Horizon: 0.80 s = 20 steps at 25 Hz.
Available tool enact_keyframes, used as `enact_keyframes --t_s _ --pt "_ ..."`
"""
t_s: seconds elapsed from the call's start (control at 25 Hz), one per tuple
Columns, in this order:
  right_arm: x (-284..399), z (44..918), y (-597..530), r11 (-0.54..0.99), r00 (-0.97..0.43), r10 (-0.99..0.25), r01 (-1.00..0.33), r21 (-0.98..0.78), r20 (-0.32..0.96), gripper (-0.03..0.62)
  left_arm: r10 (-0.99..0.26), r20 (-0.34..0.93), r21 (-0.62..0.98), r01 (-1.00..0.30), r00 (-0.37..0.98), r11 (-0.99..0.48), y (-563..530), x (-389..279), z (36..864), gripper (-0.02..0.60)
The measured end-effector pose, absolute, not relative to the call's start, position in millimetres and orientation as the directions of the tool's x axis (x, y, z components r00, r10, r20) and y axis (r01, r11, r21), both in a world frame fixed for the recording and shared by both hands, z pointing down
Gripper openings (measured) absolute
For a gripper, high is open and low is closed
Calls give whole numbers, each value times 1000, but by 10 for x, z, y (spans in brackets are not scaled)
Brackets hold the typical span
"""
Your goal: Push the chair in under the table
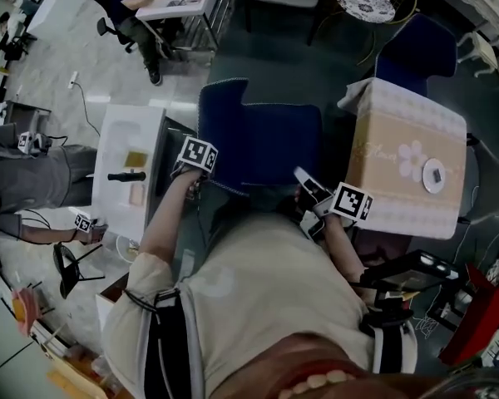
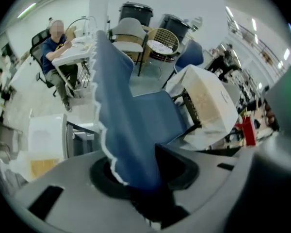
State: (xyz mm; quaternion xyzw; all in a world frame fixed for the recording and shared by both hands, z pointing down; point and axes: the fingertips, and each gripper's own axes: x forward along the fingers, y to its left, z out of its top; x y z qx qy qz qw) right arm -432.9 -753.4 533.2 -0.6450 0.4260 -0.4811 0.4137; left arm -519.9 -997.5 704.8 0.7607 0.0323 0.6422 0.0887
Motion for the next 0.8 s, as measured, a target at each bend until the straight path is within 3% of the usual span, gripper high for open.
enact_keyframes --t_s 0.16,0.8 --pt "-4389 5267 -7760 -280 158 -954 -156 -947 256 12 106 989 97 92 99 -991 -9964 -5248 7077 152" --pt "-4296 5297 -7960 -287 134 -954 -150 -946 269 12 108 990 92 176 87 -980 -9905 -5075 7116 158"
